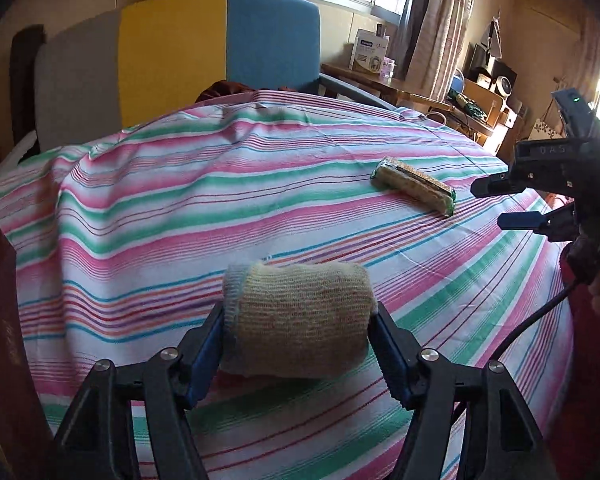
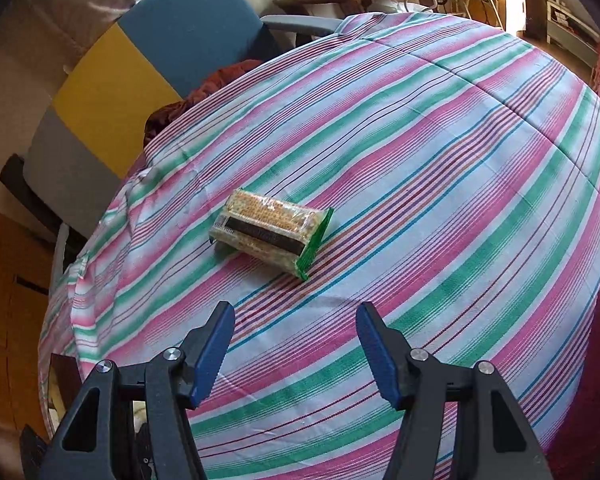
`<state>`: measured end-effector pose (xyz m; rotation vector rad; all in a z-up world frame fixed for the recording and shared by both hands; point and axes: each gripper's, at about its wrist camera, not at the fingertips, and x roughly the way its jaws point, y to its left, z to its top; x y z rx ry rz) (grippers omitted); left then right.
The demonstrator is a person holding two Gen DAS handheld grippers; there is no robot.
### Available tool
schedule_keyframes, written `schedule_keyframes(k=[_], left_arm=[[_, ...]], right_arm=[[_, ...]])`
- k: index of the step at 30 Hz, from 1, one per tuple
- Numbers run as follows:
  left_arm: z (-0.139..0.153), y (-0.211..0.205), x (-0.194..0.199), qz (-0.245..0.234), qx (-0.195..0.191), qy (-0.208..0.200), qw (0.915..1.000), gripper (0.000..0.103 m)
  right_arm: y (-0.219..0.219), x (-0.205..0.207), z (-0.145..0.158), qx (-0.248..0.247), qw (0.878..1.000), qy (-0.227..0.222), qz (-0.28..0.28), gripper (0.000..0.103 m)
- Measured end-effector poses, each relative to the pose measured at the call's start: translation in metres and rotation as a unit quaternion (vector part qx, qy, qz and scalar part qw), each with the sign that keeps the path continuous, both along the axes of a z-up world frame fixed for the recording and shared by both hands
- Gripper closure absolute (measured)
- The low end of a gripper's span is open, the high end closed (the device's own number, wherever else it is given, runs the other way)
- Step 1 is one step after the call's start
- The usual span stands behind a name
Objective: Organize objects
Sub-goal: 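Grasp the beige knit roll with the left gripper, then grasp the cracker packet with the right gripper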
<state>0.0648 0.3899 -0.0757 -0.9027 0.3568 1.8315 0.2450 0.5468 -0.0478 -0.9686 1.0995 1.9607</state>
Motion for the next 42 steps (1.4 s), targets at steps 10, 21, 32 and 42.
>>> schedule_keyframes(k=[10,21,32,42], left_arm=[[-0.005,0.0,0.001,-0.006,0.01,-0.016,0.9998,0.034],[-0.009,-0.001,-0.002,-0.003,0.009,-0.024,0.9997,0.033],[-0.009,-0.004,-0.006,-0.002,0.018,-0.036,0.9992,0.034],[-0.007,-0.005,-0.007,0.003,0.02,-0.036,0.9991,0.036]], right_arm=[[0.012,-0.078,0.003,0.105,0.971,-0.137,0.168,0.038],[0.048,-0.125,-0.039,0.102,0.957,-0.173,0.21,0.034],[-0.036,-0.094,-0.037,0.069,0.951,-0.173,0.249,0.052],[-0.069,-0.082,-0.041,0.103,0.943,-0.175,0.265,0.052]])
